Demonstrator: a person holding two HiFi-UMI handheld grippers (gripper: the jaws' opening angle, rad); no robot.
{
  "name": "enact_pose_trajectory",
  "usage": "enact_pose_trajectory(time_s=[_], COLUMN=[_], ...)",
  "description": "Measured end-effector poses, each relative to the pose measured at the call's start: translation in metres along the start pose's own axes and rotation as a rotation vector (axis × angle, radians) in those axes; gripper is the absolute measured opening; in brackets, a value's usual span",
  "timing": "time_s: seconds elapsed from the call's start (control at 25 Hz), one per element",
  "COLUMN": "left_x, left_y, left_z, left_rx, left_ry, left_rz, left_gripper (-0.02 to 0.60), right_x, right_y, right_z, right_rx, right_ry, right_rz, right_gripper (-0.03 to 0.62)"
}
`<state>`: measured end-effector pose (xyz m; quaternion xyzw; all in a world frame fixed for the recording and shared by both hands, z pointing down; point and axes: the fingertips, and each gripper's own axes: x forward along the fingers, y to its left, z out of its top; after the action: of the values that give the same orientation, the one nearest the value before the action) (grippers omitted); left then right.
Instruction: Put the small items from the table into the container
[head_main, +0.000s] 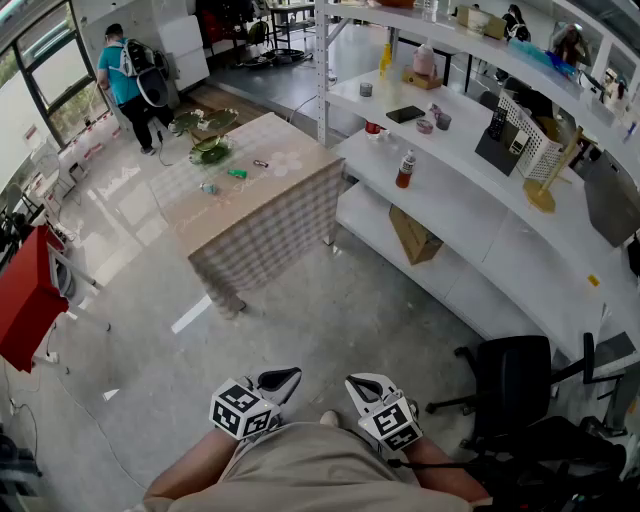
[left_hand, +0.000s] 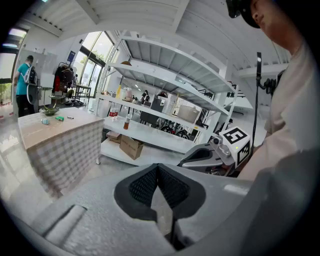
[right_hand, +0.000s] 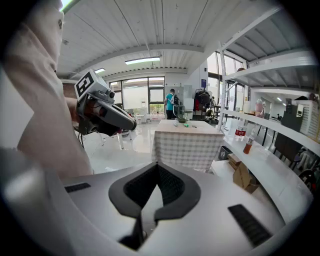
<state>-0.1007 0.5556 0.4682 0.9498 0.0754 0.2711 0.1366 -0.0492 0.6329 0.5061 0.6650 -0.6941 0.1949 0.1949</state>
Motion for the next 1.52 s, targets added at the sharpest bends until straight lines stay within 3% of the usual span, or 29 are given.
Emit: enact_pose_trajectory(time_s=[0.52,0.72,0.84,0.96,1.32,1.52], left_x=[-0.015,-0.026,-0.025,-0.021,-0.026,-0.062], left_y=[0.019,0.048,0.078,0.113,0.260,0.340], left_z=[-0.014,-0.015,-0.010,0.000,0.066,0.077], left_rx=[-0.067,-0.106,-0.119,-0.122,-0.108,-0.109], left_ry=[-0.007,-0.030,-0.041,-0.068,-0.153,-0.161], left_rz=[0.076,0.127,0.134,0.119,0.066,0.103], left_gripper=[0.008,0.008,0.008,0.008,0.009,0.009], right_x=[0.018,0.049,0.077,0.109,0.235,0.315], right_y=[-0.002,-0.001,-0.011,-0.026,-0.074,-0.081], right_z=[-0.002,0.002,0.016,0.033,0.125,0.182], right_rx=[-0.004,-0.006,-0.014,-0.026,-0.064,-0.114], right_ry=[0.004,0.020,0.025,0.041,0.055,0.045], right_rz=[0.051,0.103,0.112,0.091,0.048,0.036], right_gripper=[0.014,0.018,0.026,0.098,0.100,0.100])
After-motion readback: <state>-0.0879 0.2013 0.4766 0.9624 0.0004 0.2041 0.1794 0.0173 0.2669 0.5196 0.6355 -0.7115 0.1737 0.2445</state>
